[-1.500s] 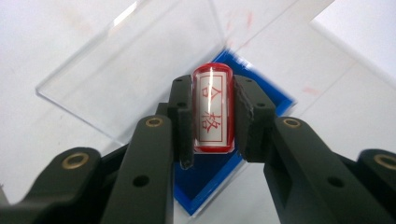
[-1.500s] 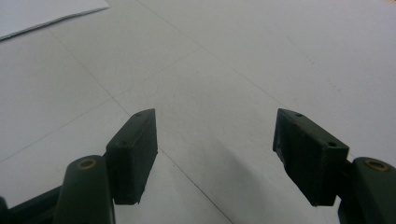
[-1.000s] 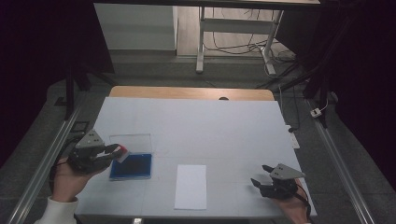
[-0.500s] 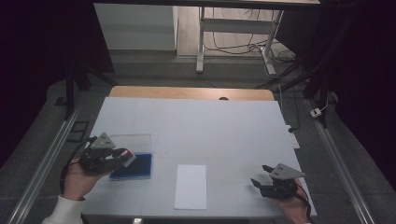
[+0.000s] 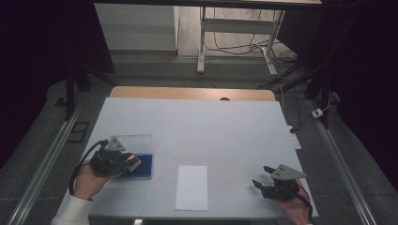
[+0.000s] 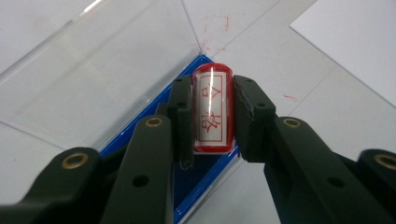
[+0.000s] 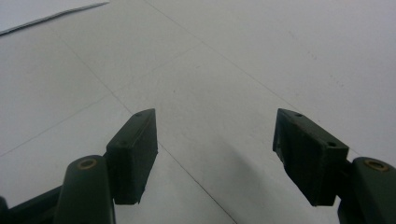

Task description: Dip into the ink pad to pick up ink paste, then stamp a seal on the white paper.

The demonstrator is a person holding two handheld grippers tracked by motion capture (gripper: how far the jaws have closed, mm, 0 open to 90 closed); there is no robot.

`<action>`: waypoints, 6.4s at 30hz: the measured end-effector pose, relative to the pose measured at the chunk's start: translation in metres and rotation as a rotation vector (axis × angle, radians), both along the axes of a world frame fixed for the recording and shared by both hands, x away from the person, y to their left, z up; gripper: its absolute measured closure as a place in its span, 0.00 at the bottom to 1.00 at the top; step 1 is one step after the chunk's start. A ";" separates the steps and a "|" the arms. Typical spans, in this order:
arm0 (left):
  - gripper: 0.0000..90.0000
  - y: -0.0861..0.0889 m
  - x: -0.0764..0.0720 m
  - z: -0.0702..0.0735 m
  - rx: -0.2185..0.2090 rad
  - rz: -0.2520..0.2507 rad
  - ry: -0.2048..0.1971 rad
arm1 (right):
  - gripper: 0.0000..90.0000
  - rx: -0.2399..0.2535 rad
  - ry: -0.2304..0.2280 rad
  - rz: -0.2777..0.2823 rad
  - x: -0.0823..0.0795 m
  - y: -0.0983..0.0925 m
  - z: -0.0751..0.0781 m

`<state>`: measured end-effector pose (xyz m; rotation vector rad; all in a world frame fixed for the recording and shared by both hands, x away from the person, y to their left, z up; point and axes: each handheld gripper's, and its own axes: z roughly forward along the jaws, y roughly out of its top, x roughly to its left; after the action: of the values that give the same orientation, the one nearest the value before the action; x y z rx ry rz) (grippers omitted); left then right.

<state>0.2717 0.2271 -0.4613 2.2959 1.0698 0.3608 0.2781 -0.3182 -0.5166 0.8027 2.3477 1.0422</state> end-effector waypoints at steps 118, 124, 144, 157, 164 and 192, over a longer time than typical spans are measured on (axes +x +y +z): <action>0.78 0.001 -0.009 0.028 -0.094 -0.004 -0.082 | 0.34 0.005 -0.013 -0.004 -0.002 -0.002 0.003; 0.78 0.007 -0.013 0.035 -0.133 -0.007 -0.108 | 0.34 0.005 -0.004 -0.008 -0.002 -0.002 0.002; 0.78 -0.013 -0.018 0.041 -0.208 -0.096 -0.132 | 0.34 -0.002 -0.006 -0.006 -0.002 -0.001 0.001; 0.78 -0.033 -0.018 0.038 -0.214 -0.151 -0.119 | 0.34 -0.004 -0.004 -0.003 -0.001 -0.001 0.000; 0.78 -0.044 -0.017 0.036 -0.210 -0.168 -0.114 | 0.34 -0.005 -0.004 -0.004 -0.001 -0.001 0.001; 0.77 -0.093 -0.008 0.014 -0.163 -0.262 -0.047 | 0.34 0.000 -0.006 -0.002 -0.002 -0.001 0.001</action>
<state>0.2640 0.1336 -0.4474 2.2329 0.7346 0.2128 0.2757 -0.3191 -0.5152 0.8015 2.3412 1.0426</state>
